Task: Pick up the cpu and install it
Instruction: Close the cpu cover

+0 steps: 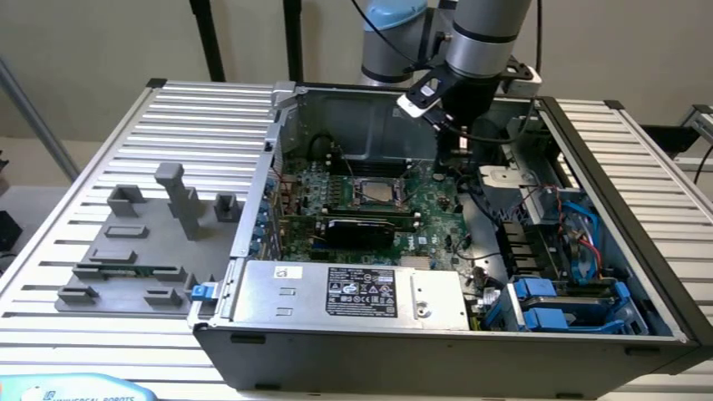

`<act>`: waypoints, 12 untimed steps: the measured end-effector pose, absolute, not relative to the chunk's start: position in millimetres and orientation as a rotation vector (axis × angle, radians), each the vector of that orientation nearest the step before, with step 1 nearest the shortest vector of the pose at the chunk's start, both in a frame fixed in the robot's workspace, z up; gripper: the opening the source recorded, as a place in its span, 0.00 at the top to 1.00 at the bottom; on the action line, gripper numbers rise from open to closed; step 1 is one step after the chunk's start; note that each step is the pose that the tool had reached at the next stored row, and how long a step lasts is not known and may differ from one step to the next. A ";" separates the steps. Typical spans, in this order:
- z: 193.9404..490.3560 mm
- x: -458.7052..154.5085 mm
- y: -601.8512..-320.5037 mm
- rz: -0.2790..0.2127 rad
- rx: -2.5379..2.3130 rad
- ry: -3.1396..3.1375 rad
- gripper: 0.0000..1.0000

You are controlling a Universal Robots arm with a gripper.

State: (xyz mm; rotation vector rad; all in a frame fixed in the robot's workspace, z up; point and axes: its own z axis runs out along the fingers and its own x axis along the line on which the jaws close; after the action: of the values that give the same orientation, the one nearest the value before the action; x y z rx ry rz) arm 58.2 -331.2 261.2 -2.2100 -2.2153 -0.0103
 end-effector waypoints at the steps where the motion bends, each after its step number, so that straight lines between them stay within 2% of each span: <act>1: 259.4 58.2 -331.2 -0.010 -2.210 -2.216 0.89; 6: 253.4 51.6 -331.2 -0.004 -2.205 -2.215 0.89; 12: 253.0 46.0 -331.2 0.052 -2.170 -2.197 0.89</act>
State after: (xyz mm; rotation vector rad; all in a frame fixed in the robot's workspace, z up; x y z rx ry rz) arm 46.0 -331.2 253.0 -2.1704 -2.1975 0.0515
